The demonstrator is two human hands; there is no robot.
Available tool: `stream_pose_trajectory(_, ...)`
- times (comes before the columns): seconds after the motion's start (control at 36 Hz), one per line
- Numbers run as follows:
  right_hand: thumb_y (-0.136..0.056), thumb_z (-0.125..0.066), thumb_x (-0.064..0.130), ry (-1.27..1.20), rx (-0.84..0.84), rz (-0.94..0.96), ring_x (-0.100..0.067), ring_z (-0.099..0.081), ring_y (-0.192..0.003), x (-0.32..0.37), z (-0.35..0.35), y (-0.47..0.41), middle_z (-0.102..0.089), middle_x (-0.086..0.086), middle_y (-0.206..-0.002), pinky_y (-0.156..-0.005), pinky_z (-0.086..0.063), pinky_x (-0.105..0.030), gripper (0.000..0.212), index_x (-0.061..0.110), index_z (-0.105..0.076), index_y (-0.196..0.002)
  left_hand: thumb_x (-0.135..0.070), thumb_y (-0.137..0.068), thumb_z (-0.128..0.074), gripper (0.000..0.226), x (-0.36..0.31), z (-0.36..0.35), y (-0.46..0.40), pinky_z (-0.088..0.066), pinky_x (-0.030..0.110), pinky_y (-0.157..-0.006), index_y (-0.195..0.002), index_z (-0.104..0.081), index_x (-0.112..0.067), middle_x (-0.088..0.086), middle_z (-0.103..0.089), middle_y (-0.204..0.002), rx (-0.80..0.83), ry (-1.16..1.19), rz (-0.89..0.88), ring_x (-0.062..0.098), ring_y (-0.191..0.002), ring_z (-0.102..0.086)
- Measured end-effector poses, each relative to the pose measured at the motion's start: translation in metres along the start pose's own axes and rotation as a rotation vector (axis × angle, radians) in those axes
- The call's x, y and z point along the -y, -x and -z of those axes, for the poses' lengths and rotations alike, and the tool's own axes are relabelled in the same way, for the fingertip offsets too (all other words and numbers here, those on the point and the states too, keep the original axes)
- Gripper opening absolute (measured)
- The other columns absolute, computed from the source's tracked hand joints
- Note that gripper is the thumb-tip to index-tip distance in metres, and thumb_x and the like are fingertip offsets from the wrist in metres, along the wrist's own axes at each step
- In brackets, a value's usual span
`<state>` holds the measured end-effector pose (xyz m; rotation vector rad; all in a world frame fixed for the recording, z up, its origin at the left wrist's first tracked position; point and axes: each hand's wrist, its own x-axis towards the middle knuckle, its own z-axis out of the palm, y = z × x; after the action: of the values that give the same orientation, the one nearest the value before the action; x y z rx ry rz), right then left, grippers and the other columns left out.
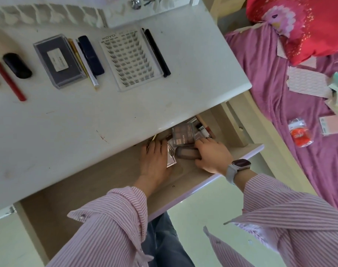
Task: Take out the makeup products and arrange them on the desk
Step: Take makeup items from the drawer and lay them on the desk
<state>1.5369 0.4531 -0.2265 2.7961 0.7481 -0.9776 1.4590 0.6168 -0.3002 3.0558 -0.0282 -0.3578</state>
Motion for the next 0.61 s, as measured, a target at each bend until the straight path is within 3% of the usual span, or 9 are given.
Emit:
stream_pose_trajectory(0.08,-0.084,-0.052,0.029,0.001,-0.010,-0.015,-0.024,-0.044,-0.117,-0.002,0.000,0.001,-0.048,-0.005,-0.126,-0.088,-0.037,-0.035,0.037,0.014,-0.046,-0.118,-0.059,-0.045,-0.076,0.085,-0.003,-0.005,-0.004,-0.029,0.042,-0.084,-0.109,-0.052,-0.008,0.011,-0.061,-0.085,-0.074,0.023,0.037,0.028,-0.081,-0.056)
stream_pose_trajectory(0.17,-0.084,-0.051,0.030,-0.003,-0.049,-0.018,-0.024,-0.043,-0.117,-0.004,-0.001,0.003,-0.049,-0.004,-0.127,-0.088,-0.036,-0.035,0.039,0.015,-0.045,-0.120,-0.055,-0.030,-0.080,0.095,-0.008,-0.005,-0.008,-0.029,0.041,-0.080,-0.106,-0.043,-0.009,0.012,-0.060,-0.079,-0.006,0.046,0.111,0.029,-0.075,-0.057)
stream_pose_trajectory(0.22,-0.084,-0.050,0.030,-0.010,-0.067,-0.013,-0.023,-0.044,-0.116,-0.006,-0.001,0.005,-0.050,-0.003,-0.125,-0.087,-0.036,-0.035,0.039,0.016,-0.045,-0.121,-0.056,-0.025,-0.081,0.098,-0.011,-0.001,-0.010,-0.033,0.038,-0.075,-0.106,-0.047,-0.011,0.010,-0.059,-0.078,0.052,0.069,0.128,0.028,-0.072,-0.056)
stream_pose_trajectory(0.33,-0.084,-0.049,0.029,-0.045,-0.109,0.002,-0.021,-0.045,-0.111,-0.010,0.001,0.010,-0.051,-0.002,-0.120,-0.087,-0.036,-0.034,0.037,0.017,-0.046,-0.119,-0.061,-0.051,-0.076,0.094,-0.014,-0.002,-0.011,-0.040,0.039,-0.081,-0.126,-0.047,-0.012,0.014,-0.057,-0.099,0.172,0.102,0.099,0.031,-0.088,-0.055)
stream_pose_trajectory(0.44,-0.085,-0.049,0.030,-0.070,-0.150,0.010,-0.019,-0.046,-0.107,-0.010,0.005,0.017,-0.052,-0.001,-0.116,-0.085,-0.036,-0.030,0.036,0.018,-0.047,-0.119,-0.060,-0.073,-0.063,0.092,-0.010,-0.001,-0.010,-0.032,0.041,-0.094,-0.142,-0.022,-0.016,0.017,-0.040,-0.127,0.256,0.147,0.050,0.033,-0.115,-0.041)
stream_pose_trajectory(0.5,-0.085,-0.049,0.031,-0.075,-0.173,0.018,-0.019,-0.046,-0.109,-0.010,0.008,0.019,-0.052,-0.001,-0.118,-0.085,-0.036,-0.030,0.038,0.018,-0.047,-0.121,-0.057,-0.077,-0.061,0.087,-0.008,0.003,-0.007,-0.030,0.042,-0.096,-0.143,-0.018,-0.020,0.016,-0.035,-0.132,0.275,0.162,0.030,0.033,-0.119,-0.037)
stream_pose_trajectory(0.61,-0.084,-0.051,0.030,-0.111,-0.235,0.038,-0.017,-0.046,-0.105,-0.008,0.010,0.027,-0.053,0.001,-0.115,-0.079,-0.031,-0.025,0.036,0.017,-0.049,-0.118,-0.063,-0.073,-0.061,0.079,0.002,0.012,0.004,-0.035,0.040,-0.093,-0.136,-0.032,-0.025,0.013,-0.044,-0.121,0.202,0.236,0.023,0.033,-0.109,-0.047)
